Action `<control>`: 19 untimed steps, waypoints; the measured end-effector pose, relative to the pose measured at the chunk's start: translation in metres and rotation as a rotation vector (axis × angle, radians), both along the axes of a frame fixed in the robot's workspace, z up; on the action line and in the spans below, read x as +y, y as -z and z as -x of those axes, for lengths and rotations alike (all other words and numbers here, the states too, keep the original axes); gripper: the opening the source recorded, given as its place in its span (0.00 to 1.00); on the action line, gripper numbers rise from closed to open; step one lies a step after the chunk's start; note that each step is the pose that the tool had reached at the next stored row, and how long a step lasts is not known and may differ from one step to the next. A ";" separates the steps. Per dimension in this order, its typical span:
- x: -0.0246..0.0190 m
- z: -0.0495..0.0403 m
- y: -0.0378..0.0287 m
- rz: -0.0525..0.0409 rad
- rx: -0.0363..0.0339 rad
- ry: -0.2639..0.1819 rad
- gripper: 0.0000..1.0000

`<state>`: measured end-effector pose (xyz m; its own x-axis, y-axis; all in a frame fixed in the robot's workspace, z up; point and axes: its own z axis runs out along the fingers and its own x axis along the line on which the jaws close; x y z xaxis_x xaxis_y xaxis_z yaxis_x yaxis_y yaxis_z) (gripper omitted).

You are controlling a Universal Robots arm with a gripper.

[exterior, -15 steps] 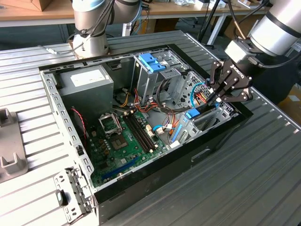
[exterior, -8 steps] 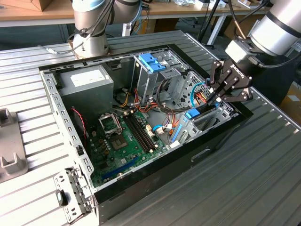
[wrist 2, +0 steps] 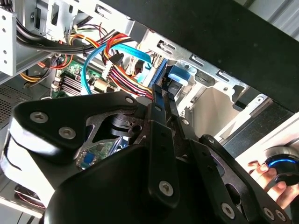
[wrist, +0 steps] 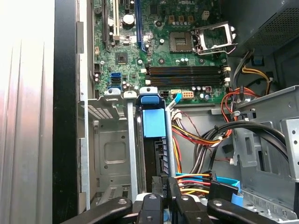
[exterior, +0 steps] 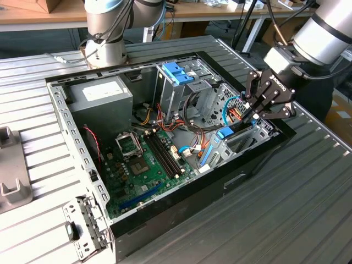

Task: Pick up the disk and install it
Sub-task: 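Insert the first disk wire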

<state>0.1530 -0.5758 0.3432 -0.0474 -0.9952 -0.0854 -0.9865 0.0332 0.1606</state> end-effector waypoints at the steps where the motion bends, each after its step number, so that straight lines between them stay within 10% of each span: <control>1: 0.0001 0.0000 -0.0002 0.0001 0.0000 -0.001 0.17; 19: 0.0016 -0.0001 -0.0007 -0.0053 0.0000 -0.019 0.17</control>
<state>0.1530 -0.5742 0.3439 -0.0281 -0.9955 -0.0906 -0.9869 0.0132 0.1607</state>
